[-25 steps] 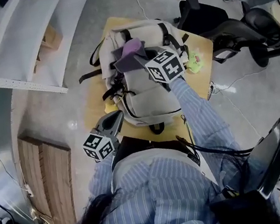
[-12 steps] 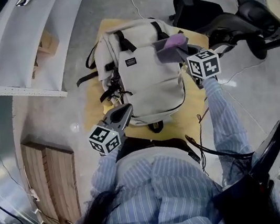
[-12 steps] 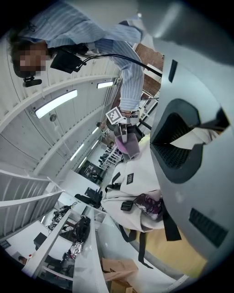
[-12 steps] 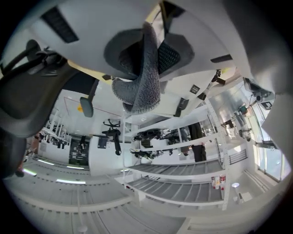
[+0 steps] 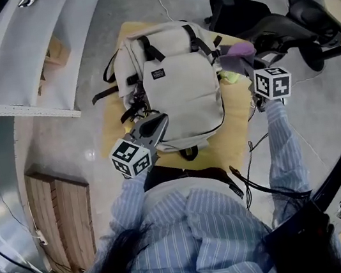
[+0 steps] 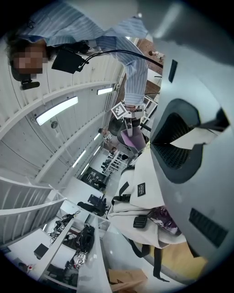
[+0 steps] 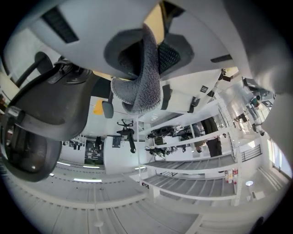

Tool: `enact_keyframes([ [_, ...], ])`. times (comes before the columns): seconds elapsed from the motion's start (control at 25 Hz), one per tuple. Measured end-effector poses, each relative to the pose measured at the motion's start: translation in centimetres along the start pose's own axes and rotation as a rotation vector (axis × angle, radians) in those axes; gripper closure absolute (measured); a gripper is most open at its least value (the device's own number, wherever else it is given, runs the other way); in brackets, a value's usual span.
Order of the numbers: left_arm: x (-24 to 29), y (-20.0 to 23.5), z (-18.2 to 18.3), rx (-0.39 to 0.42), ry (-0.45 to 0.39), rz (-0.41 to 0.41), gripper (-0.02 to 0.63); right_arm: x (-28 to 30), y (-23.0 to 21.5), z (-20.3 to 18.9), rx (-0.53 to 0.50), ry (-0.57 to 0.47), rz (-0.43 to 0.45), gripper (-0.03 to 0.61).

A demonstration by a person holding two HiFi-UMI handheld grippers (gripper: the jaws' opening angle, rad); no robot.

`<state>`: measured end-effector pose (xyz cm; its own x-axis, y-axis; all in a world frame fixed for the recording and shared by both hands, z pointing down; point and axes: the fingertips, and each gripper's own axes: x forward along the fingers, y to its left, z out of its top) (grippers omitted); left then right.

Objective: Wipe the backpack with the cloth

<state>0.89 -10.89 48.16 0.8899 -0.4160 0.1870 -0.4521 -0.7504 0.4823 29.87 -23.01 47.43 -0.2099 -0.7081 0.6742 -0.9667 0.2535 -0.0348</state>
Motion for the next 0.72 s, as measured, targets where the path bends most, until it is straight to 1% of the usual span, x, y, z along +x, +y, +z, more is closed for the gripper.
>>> enact_keyframes([
  [0.16, -0.2, 0.6, -0.3, -0.015, -0.003, 0.017, 0.609, -0.6, 4.2, 5.2, -0.078, -0.093, 0.083, 0.537],
  [0.28, -0.5, 0.8, -0.5, -0.028, -0.007, 0.025, 0.61, 0.0, 9.1, 9.0, -0.14, -0.152, 0.18, 0.537],
  [0.4, -1.0, 1.0, -0.7, -0.04, -0.013, 0.034, 0.609, 1.8, 14.8, 11.7, -0.19, -0.18, 0.287, 0.537],
  [0.56, -1.8, 1.2, -1.1, -0.053, -0.021, 0.055, 0.609, 5.1, 21.9, 13.2, -0.239, -0.179, 0.406, 0.537],
  [0.72, -2.9, 1.6, -1.5, -0.071, -0.026, 0.084, 0.609, 8.3, 27.9, 13.0, -0.249, -0.148, 0.501, 0.537],
])
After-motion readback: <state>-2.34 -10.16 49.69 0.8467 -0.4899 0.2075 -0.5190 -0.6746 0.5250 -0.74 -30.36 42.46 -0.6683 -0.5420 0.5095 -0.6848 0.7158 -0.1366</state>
